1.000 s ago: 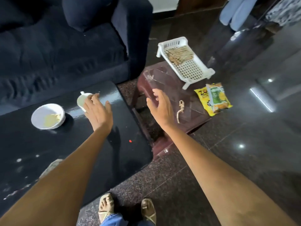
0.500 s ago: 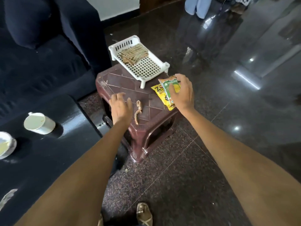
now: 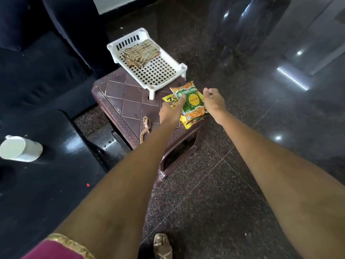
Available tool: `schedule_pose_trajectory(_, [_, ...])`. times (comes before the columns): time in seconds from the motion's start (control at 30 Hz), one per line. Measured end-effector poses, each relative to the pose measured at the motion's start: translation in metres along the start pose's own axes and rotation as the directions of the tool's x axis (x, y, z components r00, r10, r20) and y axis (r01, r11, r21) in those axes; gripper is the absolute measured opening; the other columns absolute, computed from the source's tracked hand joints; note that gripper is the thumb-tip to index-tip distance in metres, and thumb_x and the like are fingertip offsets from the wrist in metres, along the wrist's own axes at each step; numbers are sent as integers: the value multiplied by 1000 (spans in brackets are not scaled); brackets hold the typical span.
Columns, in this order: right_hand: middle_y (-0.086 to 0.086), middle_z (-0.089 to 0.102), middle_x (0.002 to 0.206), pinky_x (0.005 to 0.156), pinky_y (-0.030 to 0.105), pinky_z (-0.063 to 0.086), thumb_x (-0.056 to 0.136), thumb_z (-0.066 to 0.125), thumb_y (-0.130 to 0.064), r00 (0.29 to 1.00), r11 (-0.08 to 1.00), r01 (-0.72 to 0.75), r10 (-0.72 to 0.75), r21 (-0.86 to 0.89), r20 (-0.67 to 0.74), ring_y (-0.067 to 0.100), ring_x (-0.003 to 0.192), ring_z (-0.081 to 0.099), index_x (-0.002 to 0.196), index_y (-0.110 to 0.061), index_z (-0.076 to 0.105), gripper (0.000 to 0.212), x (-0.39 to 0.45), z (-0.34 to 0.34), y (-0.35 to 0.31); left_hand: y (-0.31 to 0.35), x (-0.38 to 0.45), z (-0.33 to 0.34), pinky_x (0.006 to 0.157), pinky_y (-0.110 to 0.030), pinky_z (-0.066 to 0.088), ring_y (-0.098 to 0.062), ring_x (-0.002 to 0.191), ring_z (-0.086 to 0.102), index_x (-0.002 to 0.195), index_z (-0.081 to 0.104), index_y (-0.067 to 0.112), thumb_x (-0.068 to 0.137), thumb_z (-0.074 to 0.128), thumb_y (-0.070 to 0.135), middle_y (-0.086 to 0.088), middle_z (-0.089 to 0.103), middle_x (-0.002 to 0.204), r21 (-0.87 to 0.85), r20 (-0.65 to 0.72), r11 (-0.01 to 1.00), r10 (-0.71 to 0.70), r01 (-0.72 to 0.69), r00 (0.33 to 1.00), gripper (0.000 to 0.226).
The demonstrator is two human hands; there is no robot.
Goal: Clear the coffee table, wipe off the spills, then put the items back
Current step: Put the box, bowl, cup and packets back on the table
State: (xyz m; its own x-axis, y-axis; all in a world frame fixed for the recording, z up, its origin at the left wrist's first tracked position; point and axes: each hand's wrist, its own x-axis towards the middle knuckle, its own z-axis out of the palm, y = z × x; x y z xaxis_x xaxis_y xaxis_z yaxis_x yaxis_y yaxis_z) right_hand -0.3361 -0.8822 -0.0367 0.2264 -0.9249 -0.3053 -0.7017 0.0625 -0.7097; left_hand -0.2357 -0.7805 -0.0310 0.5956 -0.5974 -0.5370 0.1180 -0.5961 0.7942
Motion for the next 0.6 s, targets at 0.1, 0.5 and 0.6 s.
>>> schedule_pose_trajectory(0.1, [14,52,133,102,45,40,93,38,-56,995,996,-16,25,-88,99,30,120,51,132,-8,46,63,8,1,7,3,7,13,98,-49,46,-30,121,49,130,46,15,73,58,68,-10,41,138,24,16,999,-46,46,999,79])
schedule_pose_trajectory(0.5, [0,66,90,59,18,46,86,64,-40,984,928,55,-113,369,137,7,74,64,104,-10,57,36,-25,34,-9,-16,-6,-22,94,-34,45,-24,117,53,131,48,10,87,59,43,-8,52,131,-68,-129,991,108,-118,986,56])
schedule_pose_trajectory(0.6, [2,67,88,62,22,50,83,67,-38,971,896,167,-221,410,86,11,75,65,89,-17,57,24,-46,56,-43,-19,-20,-56,96,-32,42,-21,109,51,125,52,13,86,61,43,-8,46,131,-185,-240,966,133,-180,962,50])
